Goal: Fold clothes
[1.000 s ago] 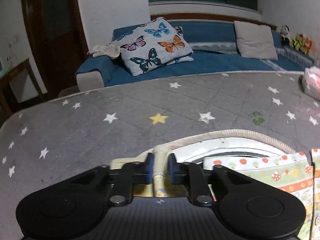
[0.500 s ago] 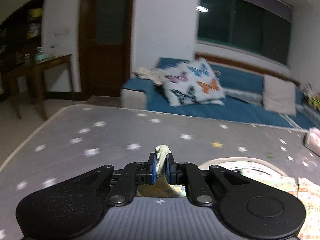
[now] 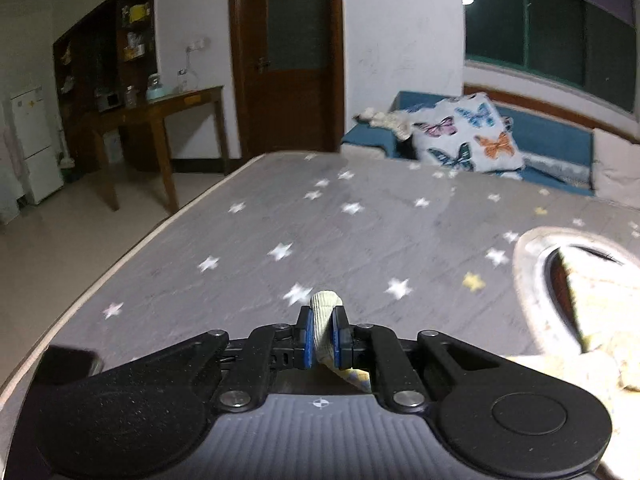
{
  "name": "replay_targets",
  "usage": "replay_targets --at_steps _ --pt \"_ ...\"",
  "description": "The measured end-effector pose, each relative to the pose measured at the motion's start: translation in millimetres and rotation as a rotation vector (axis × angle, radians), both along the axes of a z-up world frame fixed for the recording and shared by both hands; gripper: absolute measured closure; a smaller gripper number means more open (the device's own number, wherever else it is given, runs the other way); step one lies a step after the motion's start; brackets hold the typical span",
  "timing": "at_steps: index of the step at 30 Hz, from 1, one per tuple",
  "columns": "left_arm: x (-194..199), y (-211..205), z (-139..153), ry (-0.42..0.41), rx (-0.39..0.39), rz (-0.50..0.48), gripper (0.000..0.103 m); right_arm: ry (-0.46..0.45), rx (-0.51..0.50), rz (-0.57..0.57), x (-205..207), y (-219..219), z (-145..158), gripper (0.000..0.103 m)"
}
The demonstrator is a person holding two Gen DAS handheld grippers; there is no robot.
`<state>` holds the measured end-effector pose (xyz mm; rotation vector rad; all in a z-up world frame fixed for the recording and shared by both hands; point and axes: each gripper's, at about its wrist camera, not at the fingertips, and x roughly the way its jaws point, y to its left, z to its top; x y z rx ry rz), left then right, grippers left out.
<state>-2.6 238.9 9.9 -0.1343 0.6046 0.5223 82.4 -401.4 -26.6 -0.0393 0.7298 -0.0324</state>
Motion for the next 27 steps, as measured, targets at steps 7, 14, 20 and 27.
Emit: replay_targets --at_steps 7,14,20,27 --pt "-13.2 4.5 -17.4 0.051 -0.002 0.019 0.089 -0.017 -0.018 0.021 26.2 4.9 -2.7 0.046" --pt "-29.3 15.1 -12.3 0.058 0.018 0.046 0.079 0.0 -0.027 -0.007 26.7 -1.9 -0.7 0.042" --pt "-41.6 16.5 2.1 0.028 0.019 0.052 0.06 -0.019 -0.026 0.029 18.1 9.4 8.7 0.042" --pt "-16.6 15.5 -7.4 0.081 -0.002 -0.017 0.058 -0.045 0.005 0.13 10.3 39.5 22.2 0.042"
